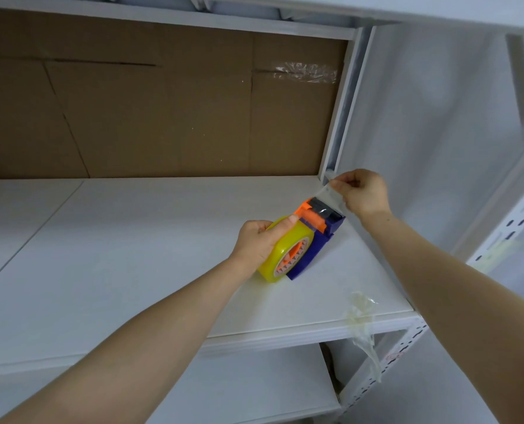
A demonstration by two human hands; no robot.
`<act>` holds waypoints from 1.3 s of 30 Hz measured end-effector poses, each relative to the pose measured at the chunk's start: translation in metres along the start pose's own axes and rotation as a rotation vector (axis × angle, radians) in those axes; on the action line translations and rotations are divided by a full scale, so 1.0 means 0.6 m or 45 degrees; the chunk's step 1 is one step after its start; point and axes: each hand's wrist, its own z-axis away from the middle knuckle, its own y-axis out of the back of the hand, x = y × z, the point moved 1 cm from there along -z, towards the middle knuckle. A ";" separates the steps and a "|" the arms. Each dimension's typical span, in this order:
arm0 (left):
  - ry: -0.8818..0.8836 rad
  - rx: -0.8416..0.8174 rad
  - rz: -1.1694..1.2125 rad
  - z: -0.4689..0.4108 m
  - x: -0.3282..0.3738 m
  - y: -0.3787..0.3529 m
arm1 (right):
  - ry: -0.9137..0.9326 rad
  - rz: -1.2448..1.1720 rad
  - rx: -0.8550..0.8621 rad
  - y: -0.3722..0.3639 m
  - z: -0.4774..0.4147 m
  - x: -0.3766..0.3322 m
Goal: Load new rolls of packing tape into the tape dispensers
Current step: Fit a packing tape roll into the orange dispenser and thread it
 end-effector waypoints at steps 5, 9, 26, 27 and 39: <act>0.014 -0.011 -0.005 -0.004 0.001 0.001 | 0.058 -0.141 0.073 0.000 0.012 0.003; 0.034 0.012 0.041 -0.007 -0.001 0.005 | 0.098 -0.173 0.133 0.001 0.014 0.001; 0.010 -0.037 0.031 -0.006 0.000 0.006 | -0.009 -0.110 0.138 0.003 -0.001 -0.004; 0.009 -0.040 0.028 -0.006 -0.001 0.006 | -0.031 -0.115 0.141 0.003 0.000 -0.003; -0.007 -0.025 0.051 -0.004 -0.009 0.011 | -0.864 -0.564 -0.091 -0.013 0.019 0.046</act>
